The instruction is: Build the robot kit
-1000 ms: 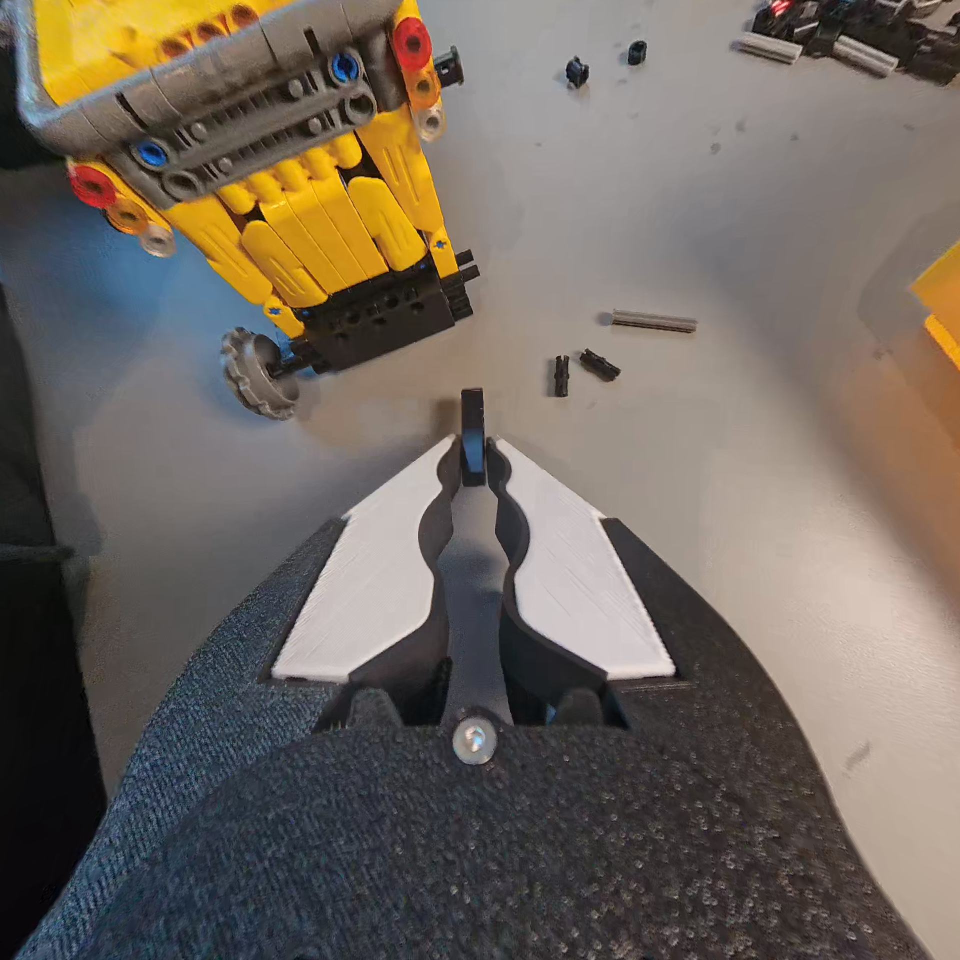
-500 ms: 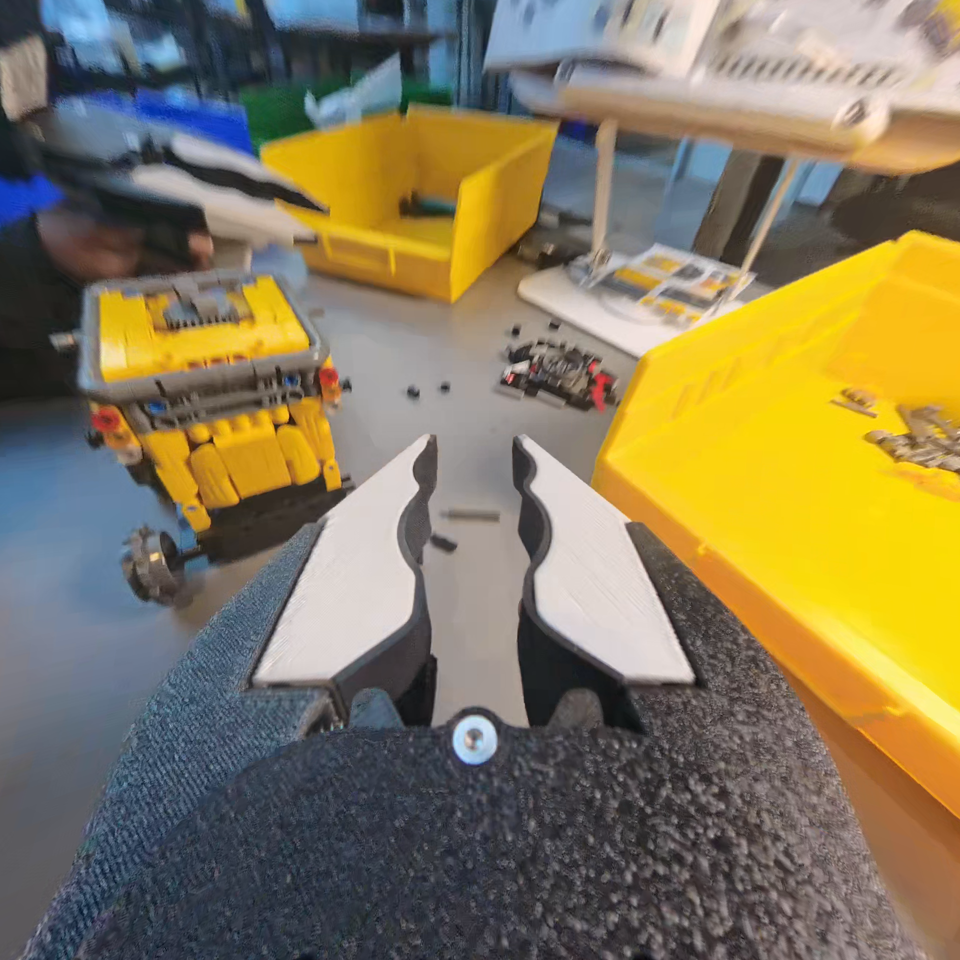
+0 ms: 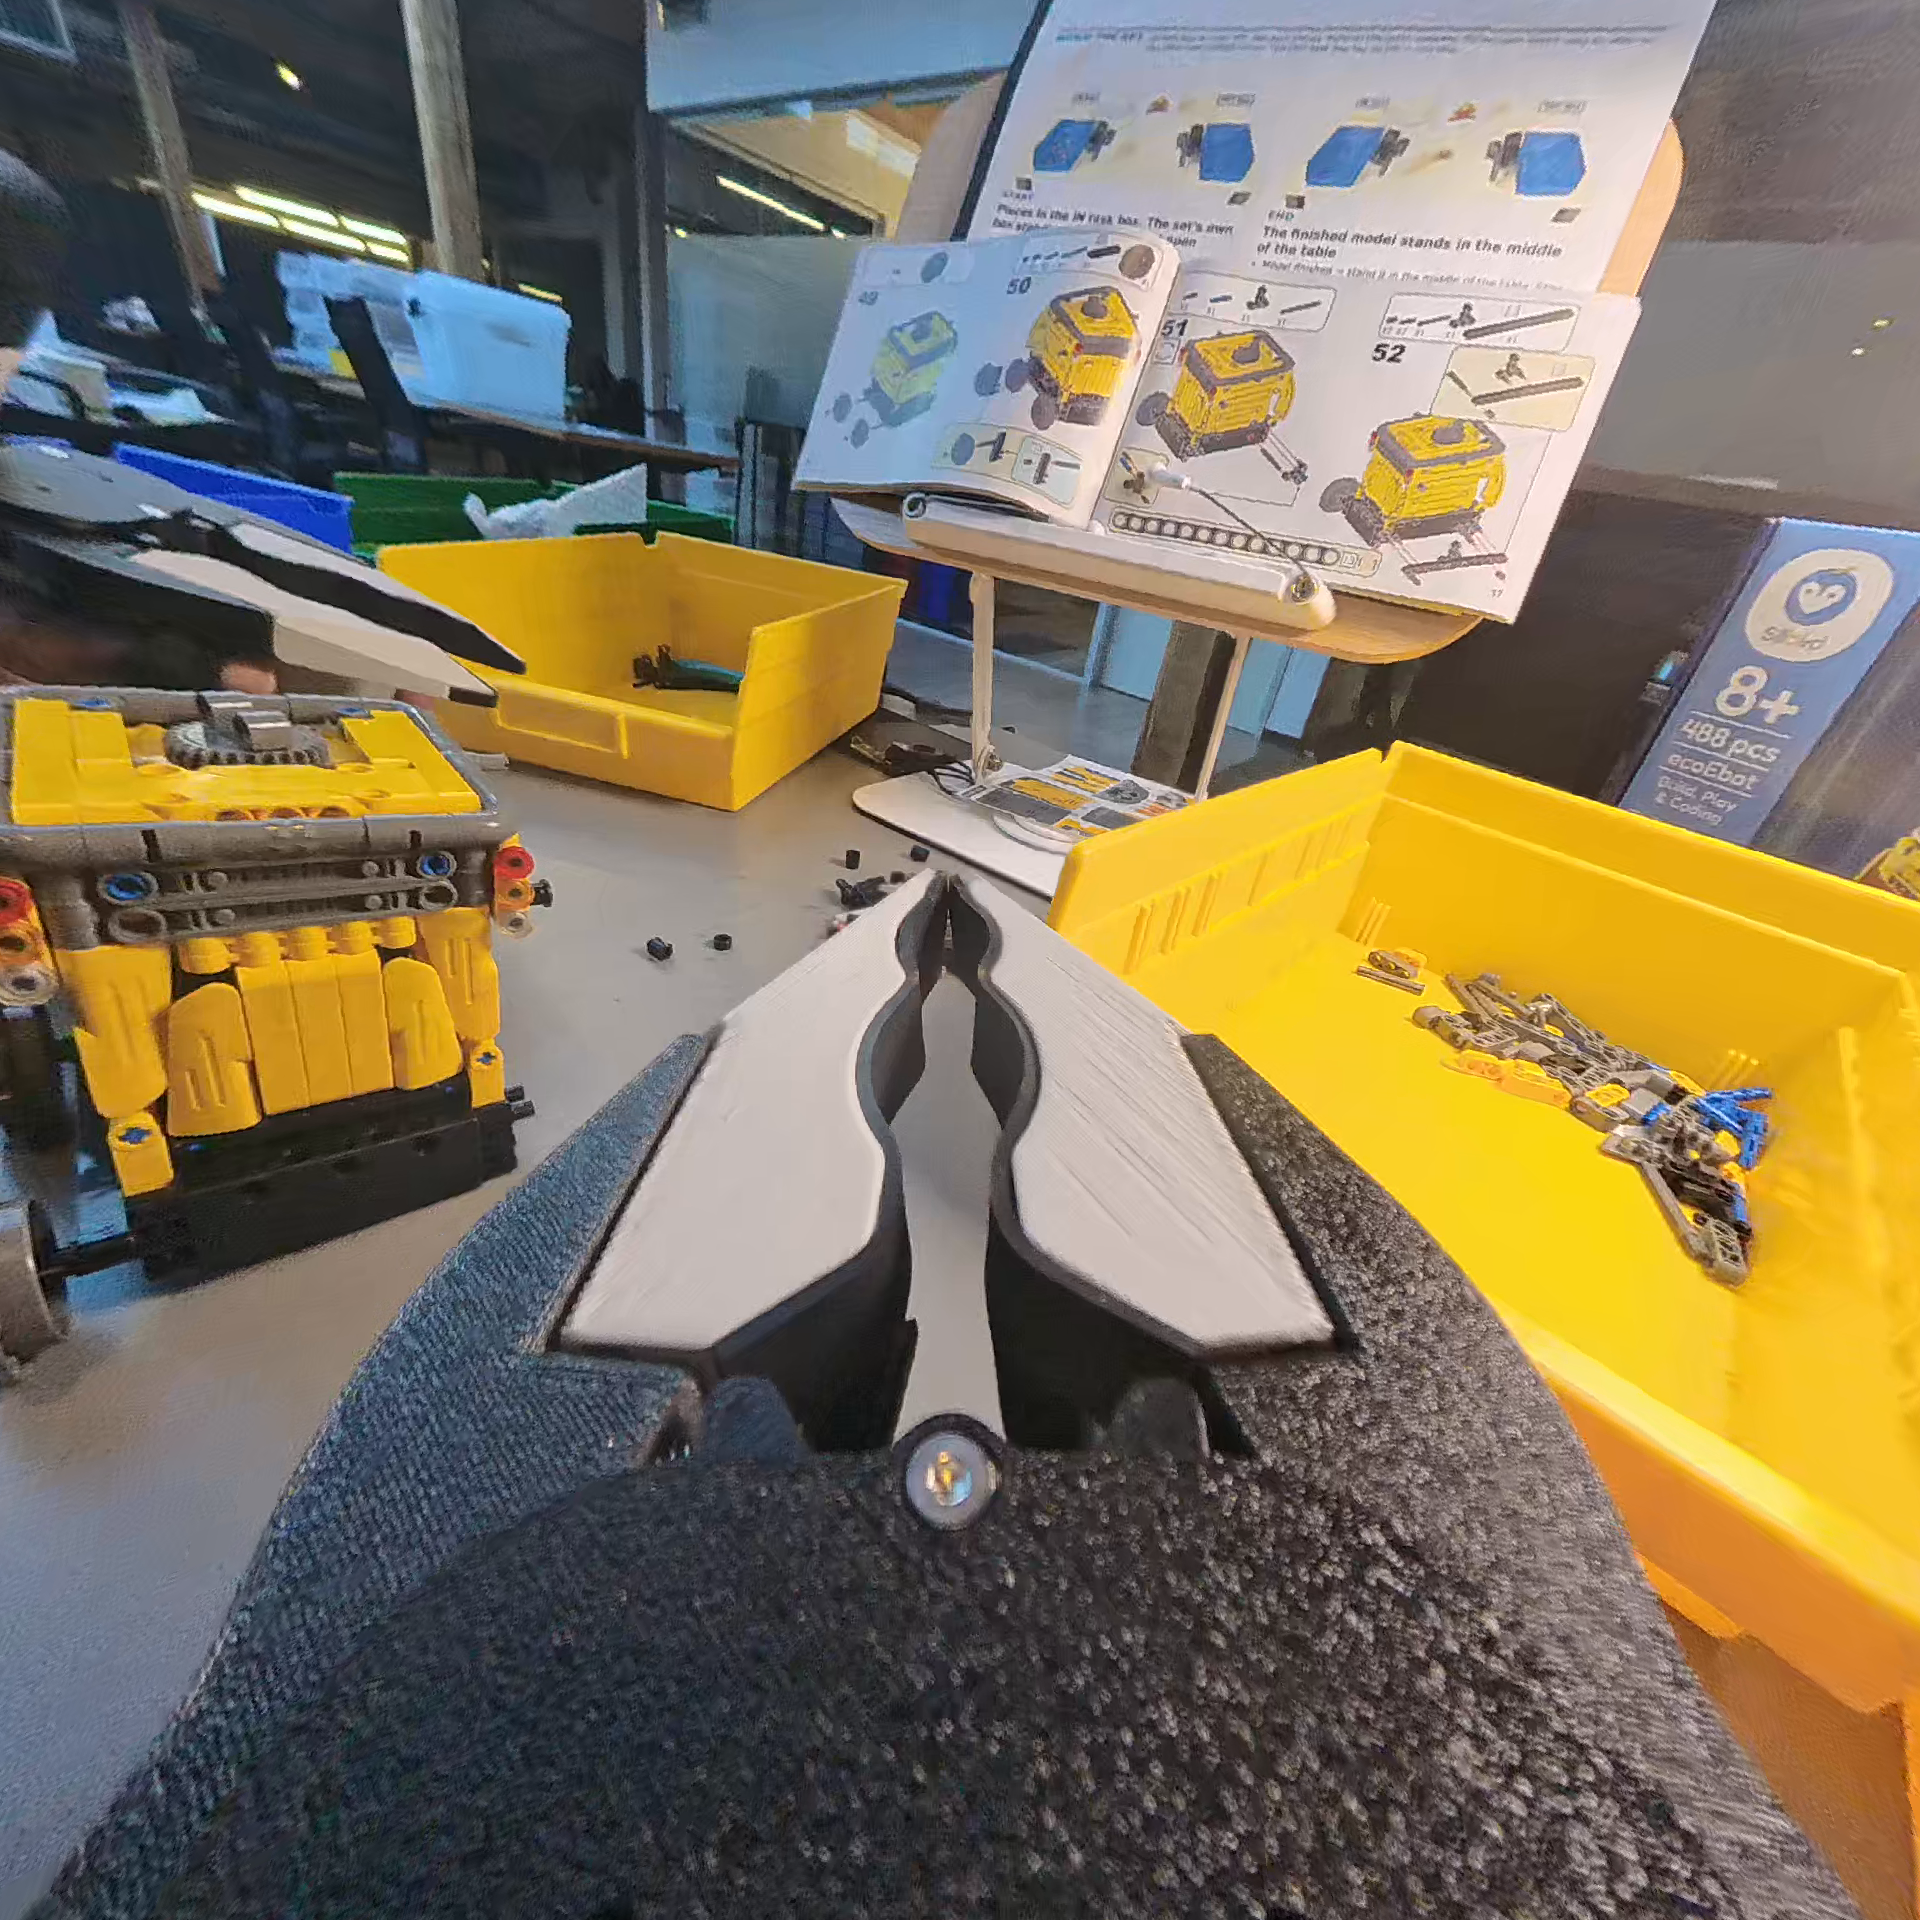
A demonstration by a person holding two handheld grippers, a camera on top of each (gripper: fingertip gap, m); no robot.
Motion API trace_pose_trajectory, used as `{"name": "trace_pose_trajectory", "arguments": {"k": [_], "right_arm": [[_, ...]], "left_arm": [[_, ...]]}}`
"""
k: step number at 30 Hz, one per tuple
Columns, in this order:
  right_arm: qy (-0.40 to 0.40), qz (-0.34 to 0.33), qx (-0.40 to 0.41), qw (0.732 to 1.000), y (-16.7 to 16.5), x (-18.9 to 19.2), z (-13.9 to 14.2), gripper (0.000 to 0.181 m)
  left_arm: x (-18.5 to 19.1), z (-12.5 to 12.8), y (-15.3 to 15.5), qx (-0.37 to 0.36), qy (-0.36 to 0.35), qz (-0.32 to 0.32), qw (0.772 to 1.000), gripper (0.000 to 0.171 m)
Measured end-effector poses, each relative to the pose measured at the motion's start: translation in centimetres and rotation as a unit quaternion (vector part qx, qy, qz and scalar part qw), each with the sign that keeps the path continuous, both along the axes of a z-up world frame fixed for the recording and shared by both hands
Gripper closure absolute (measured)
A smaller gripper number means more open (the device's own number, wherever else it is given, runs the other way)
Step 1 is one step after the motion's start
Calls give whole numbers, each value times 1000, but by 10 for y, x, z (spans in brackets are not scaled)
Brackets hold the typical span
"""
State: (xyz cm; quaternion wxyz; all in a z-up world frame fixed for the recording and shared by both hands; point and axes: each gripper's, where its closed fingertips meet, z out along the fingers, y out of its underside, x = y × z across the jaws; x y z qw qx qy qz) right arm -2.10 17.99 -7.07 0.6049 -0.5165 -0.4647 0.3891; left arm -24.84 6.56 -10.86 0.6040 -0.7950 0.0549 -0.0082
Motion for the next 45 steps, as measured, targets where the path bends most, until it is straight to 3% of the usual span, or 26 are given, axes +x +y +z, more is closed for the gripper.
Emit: {"name": "trace_pose_trajectory", "arguments": {"k": [5,10,14,18,21,25,33,45], "right_arm": [[-18,-11,10,1000,-1,-1,-4,175],[-22,-12,7,1000,-2,-2,-5,173],[-22,-14,9,1000,-3,0,-6,173],[-12,-20,-3,1000,1,3,-4,173],[-7,-21,-17,1000,4,6,-4,173],[-12,-22,-26,999,6,5,-6,173],[-16,-20,-25,999,5,4,-7,173],[-15,-20,-28,999,5,4,-7,173]], "left_arm": [[11,-2,16,-15,-17,-30,999,138],[37,2,74,-50,-9,-104,993,140],[56,-26,127,-127,-17,-158,979,135],[54,-61,161,-180,24,-160,970,130],[51,-72,168,-195,30,-156,968,131],[50,-70,170,-196,36,-158,967,140],[47,-73,173,-212,42,-164,962,141],[45,-52,175,-185,25,-162,969,146]]}}
